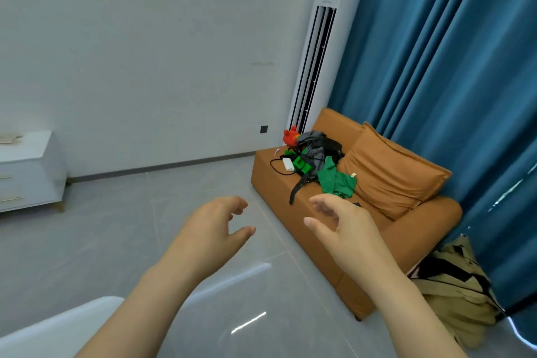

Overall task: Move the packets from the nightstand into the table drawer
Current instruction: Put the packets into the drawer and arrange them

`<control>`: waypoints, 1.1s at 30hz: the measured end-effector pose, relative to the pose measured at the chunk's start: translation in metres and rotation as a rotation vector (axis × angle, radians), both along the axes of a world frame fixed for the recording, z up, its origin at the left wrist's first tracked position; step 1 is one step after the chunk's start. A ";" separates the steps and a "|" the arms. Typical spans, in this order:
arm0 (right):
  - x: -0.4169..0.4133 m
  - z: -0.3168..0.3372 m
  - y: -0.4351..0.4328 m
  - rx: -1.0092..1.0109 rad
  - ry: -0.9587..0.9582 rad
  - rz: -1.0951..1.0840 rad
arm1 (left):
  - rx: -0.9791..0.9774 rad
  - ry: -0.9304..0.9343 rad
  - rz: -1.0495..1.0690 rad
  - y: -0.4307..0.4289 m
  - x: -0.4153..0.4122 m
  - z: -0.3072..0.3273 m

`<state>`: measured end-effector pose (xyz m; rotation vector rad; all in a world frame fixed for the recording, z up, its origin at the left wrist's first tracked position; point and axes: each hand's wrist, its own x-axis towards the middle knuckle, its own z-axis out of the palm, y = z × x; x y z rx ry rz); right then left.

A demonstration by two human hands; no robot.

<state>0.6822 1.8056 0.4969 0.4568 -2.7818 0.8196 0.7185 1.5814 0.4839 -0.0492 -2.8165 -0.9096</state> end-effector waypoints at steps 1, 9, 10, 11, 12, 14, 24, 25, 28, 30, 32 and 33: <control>-0.017 -0.001 -0.008 -0.002 0.001 0.016 | -0.002 -0.002 0.017 -0.007 -0.012 -0.002; -0.168 -0.005 -0.082 -0.021 0.000 0.199 | 0.008 0.003 0.202 -0.071 -0.123 -0.006; -0.188 -0.003 -0.092 -0.028 -0.007 0.220 | 0.008 0.002 0.230 -0.078 -0.137 -0.004; -0.208 -0.002 -0.101 -0.034 -0.016 0.241 | 0.004 0.001 0.260 -0.085 -0.152 -0.002; -0.233 -0.001 -0.114 -0.036 -0.019 0.274 | -0.002 0.004 0.294 -0.095 -0.170 0.000; -0.265 0.003 -0.135 -0.026 -0.008 0.334 | -0.012 -0.001 0.340 -0.107 -0.193 0.004; -0.406 0.004 -0.285 -0.035 -0.050 0.642 | -0.025 -0.023 0.633 -0.221 -0.284 0.002; -0.417 0.002 -0.303 -0.042 -0.052 0.664 | -0.024 -0.024 0.651 -0.235 -0.291 -0.001; -0.446 -0.001 -0.357 -0.069 -0.056 0.705 | -0.034 -0.029 0.688 -0.281 -0.314 -0.005; -0.465 -0.002 -0.395 -0.069 -0.055 0.730 | -0.046 -0.016 0.714 -0.315 -0.330 -0.005; -0.484 0.000 -0.436 -0.059 -0.065 0.755 | -0.044 -0.018 0.744 -0.354 -0.344 -0.002; -0.492 0.001 -0.457 -0.057 -0.069 0.764 | -0.043 -0.019 0.759 -0.374 -0.351 0.000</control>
